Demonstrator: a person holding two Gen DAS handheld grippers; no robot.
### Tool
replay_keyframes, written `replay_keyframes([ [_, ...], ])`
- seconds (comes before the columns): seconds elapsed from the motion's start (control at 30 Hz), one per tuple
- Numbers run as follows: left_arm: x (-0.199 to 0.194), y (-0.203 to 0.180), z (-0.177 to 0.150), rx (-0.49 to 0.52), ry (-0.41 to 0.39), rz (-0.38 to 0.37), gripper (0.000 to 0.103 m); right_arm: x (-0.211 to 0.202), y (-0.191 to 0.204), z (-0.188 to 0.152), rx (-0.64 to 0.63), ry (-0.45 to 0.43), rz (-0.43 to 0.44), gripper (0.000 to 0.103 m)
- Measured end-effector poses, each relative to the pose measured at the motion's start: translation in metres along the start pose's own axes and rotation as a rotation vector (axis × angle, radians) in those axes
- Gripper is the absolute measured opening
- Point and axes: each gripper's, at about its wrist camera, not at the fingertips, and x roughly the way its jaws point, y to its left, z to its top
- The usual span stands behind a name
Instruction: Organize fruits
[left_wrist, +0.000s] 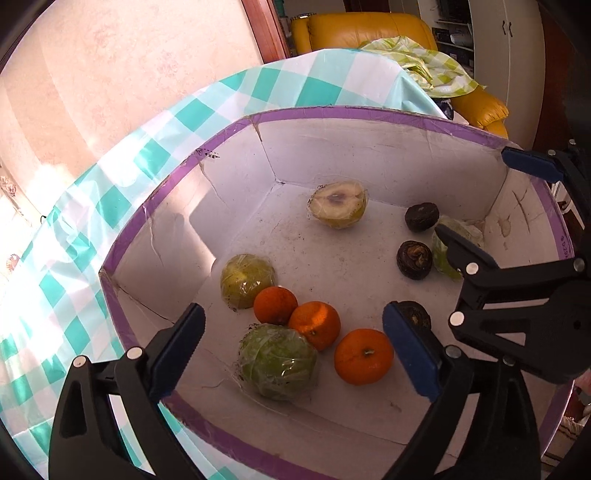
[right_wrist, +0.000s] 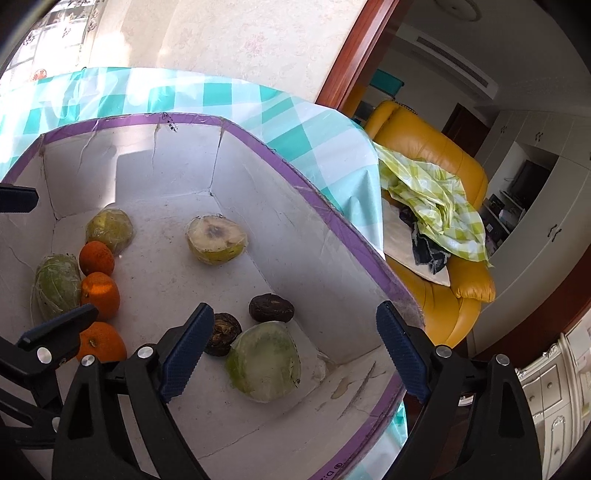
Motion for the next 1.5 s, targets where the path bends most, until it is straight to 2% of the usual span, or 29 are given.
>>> replay_keyframes([
  [0.13,-0.029,0.002,-0.012,-0.105,-0.111,0.013,0.101,-0.012,-0.009,-0.003,0.057,-0.051,0.002,0.089],
  [0.23,-0.047,0.007,-0.017,-0.17,-0.154,0.025,0.101,-0.022,-0.015,-0.006,0.097,-0.075,0.008,0.089],
  [0.33,-0.062,0.009,-0.02,-0.216,-0.163,0.094,0.101,-0.033,-0.023,-0.009,0.144,-0.089,0.024,0.089],
  [0.47,-0.074,0.006,-0.024,-0.216,-0.156,0.184,0.101,-0.049,-0.026,-0.013,0.171,-0.103,0.029,0.089],
  [0.5,-0.076,0.006,-0.026,-0.218,-0.153,0.172,0.101,-0.052,-0.026,-0.013,0.177,-0.099,0.034,0.089],
  [0.63,-0.07,0.011,-0.03,-0.286,-0.083,0.047,0.101,-0.064,-0.028,-0.018,0.198,-0.094,0.025,0.089],
  [0.93,-0.064,0.009,-0.031,-0.328,-0.059,-0.027,0.101,-0.073,-0.035,-0.022,0.21,-0.102,0.006,0.089],
  [1.5,-0.063,0.004,-0.03,-0.312,-0.058,-0.044,0.101,-0.068,-0.036,-0.023,0.207,-0.093,0.002,0.089],
])
